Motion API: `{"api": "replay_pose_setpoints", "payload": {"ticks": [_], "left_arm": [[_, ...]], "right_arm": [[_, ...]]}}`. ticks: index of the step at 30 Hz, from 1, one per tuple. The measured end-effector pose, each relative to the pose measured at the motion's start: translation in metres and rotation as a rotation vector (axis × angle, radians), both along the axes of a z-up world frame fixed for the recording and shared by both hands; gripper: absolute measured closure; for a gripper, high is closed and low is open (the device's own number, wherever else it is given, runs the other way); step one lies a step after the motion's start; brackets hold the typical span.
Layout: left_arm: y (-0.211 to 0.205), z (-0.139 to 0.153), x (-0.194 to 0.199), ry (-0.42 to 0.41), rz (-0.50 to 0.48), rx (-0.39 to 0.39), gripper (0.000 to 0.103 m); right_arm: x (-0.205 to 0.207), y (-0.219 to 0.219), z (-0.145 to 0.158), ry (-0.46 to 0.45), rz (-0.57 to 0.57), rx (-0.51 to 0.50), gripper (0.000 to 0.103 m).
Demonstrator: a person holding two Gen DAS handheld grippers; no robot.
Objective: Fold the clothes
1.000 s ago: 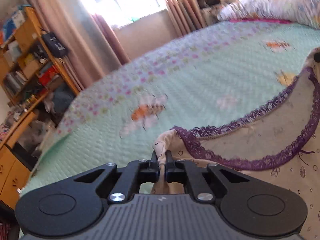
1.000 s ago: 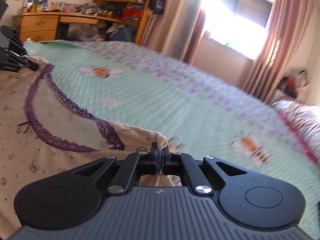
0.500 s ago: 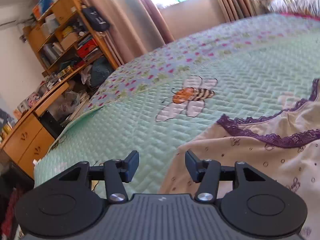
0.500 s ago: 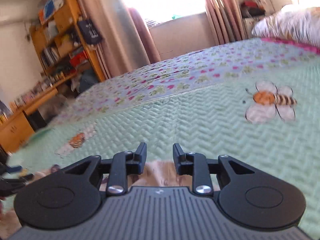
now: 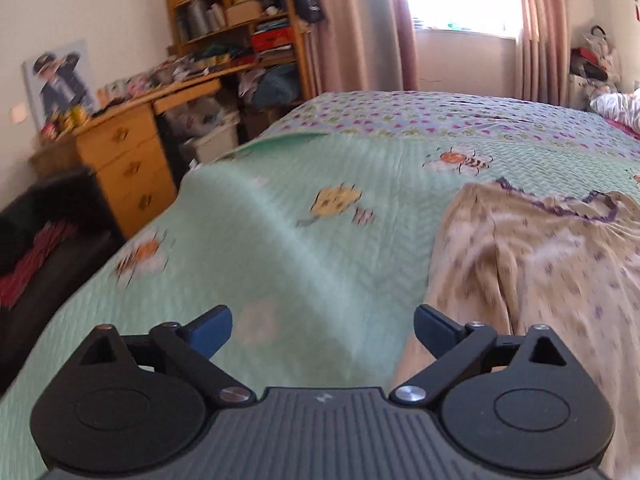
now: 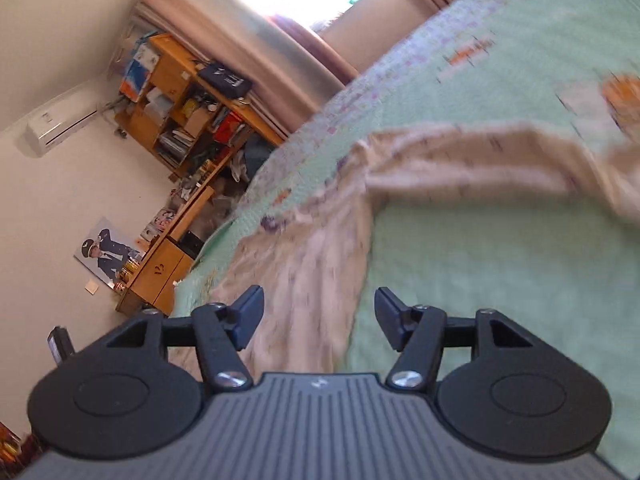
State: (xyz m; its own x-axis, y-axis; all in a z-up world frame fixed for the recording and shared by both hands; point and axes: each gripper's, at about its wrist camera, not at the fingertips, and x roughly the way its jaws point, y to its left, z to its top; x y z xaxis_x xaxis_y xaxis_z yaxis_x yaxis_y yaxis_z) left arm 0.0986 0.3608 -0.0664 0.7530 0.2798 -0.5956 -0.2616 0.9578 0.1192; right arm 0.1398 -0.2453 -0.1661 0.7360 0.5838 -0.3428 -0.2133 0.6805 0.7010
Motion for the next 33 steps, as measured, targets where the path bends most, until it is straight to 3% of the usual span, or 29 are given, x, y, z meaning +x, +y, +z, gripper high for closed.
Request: {"api": "replay_pose_setpoints", "payload": {"ticks": [4,9,16,19,33], "left_arm": [[0.0,-0.022,-0.045,0.036,0.003,-0.043,0.001],[0.009,-0.05,-0.056,0.132,0.089,0.005,0.004],[0.016,-0.075,-0.046,0.228,0.091,0.122,0.001],[0.022,-0.072,-0.047,0.196,0.086,0.074,0.002],[0.057,-0.075,-0.056,0.13,-0.184,-0.325,0.001]], "right_arm": [[-0.069,-0.007,-0.016,0.026,-0.005,0.104,0.029],[-0.081,-0.004,-0.027,0.011,-0.024,0.092,0.029],[-0.087,-0.005,-0.034,0.004,-0.022,0.042,0.029],[-0.088,-0.003,-0.035,0.004,-0.017,0.014,0.029],[-0.088,0.001,-0.036,0.005,-0.016,-0.025,0.029]]}}
